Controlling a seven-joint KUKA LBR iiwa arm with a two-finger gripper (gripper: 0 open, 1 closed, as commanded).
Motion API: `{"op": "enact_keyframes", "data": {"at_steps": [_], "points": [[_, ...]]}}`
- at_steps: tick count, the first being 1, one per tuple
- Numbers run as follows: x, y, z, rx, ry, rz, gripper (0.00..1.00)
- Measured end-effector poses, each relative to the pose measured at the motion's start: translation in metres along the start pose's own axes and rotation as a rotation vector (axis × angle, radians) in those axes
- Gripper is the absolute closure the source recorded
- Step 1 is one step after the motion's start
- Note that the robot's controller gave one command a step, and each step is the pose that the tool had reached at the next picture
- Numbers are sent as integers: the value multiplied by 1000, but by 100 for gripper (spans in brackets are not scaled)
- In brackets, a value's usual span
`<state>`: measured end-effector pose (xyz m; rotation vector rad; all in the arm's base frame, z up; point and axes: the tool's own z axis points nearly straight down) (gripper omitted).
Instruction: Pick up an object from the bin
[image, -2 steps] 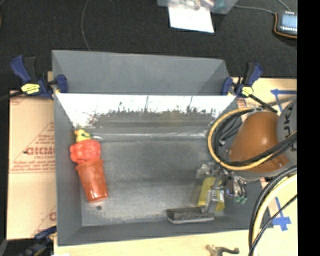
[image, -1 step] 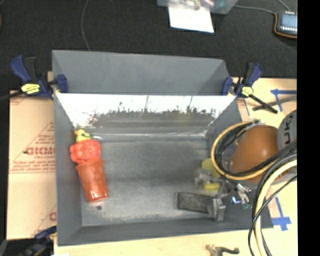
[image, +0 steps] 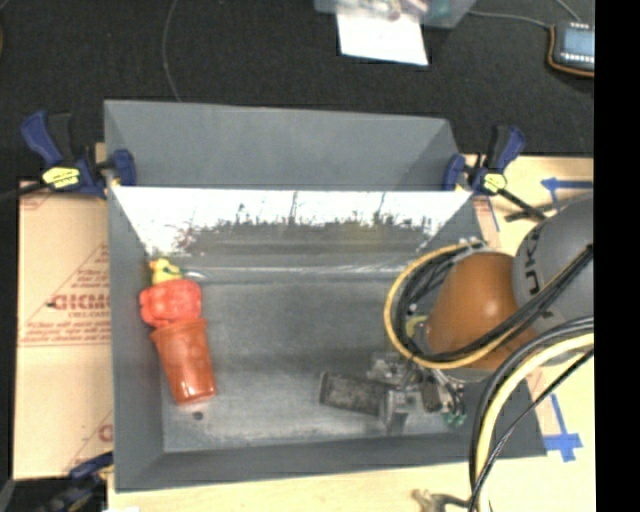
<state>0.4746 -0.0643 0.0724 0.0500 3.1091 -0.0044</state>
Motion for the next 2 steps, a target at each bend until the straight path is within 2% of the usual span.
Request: {"op": "enact_keyframes", "data": {"at_steps": [1, 2], "points": [[0, 0, 0, 0, 0, 0, 100], [2, 0, -14, -1, 7, -1, 100]]}}
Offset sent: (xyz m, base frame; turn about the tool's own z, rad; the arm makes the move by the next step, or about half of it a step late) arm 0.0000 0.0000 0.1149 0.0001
